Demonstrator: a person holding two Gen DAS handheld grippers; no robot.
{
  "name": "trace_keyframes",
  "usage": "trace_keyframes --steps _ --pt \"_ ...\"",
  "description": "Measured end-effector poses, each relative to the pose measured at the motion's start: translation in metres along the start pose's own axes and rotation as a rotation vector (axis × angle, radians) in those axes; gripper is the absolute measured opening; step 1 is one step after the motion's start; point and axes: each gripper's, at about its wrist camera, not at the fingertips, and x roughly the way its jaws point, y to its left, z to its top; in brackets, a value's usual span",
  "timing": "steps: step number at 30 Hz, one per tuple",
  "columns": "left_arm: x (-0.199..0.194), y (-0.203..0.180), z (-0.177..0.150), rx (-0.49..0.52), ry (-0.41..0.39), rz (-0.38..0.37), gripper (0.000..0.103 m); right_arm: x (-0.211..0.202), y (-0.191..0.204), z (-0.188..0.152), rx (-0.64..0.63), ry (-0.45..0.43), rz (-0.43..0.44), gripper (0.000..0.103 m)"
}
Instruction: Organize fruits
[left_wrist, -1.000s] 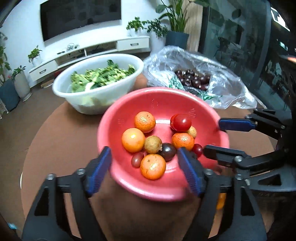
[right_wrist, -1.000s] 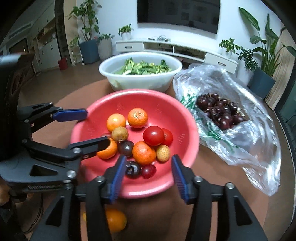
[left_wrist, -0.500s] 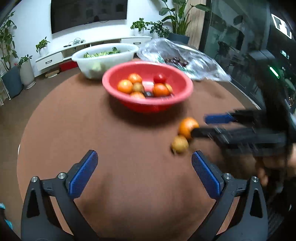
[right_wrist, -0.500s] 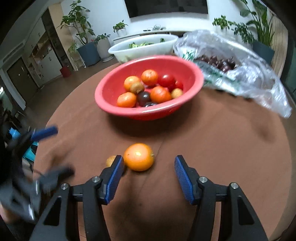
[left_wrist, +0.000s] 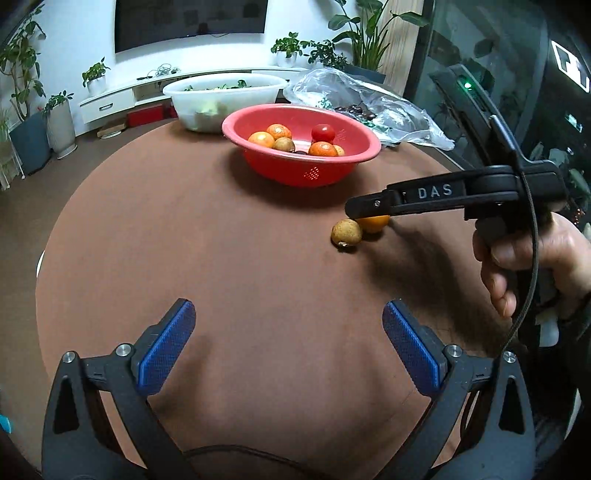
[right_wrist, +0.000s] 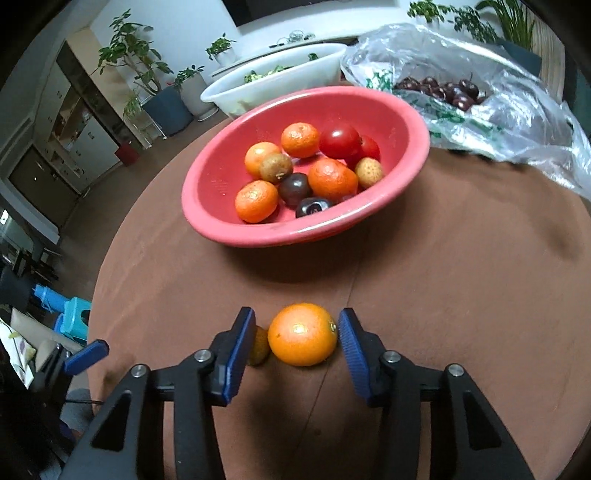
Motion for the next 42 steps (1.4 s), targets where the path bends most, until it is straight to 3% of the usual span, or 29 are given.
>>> trace_keyframes --steps 7,16,29,33,37,42 --pt "0.003 0.001 0.003 0.003 0.011 0.002 0.103 -0.002 -0.006 0.000 0.013 0.013 0.018 0.041" --pt "0.038 -0.026 0.037 0.224 0.059 0.026 0.103 -0.004 -0.007 -0.002 0.003 0.014 0.029 0.041" --pt "0.087 -0.044 0.077 0.304 0.097 -0.016 0.101 -0.006 -0.012 -0.002 -0.002 0.009 0.031 0.041" --pt "0.095 -0.044 0.076 0.315 0.122 -0.034 0.086 -0.010 -0.014 -0.003 -0.001 -0.001 0.019 0.041" --pt "0.097 -0.046 0.074 0.327 0.128 -0.041 0.078 -0.014 -0.011 -0.005 -0.005 -0.008 0.005 0.041" --pt "0.100 -0.050 0.072 0.348 0.138 -0.059 0.058 -0.017 -0.011 -0.010 -0.024 -0.014 -0.020 0.041"
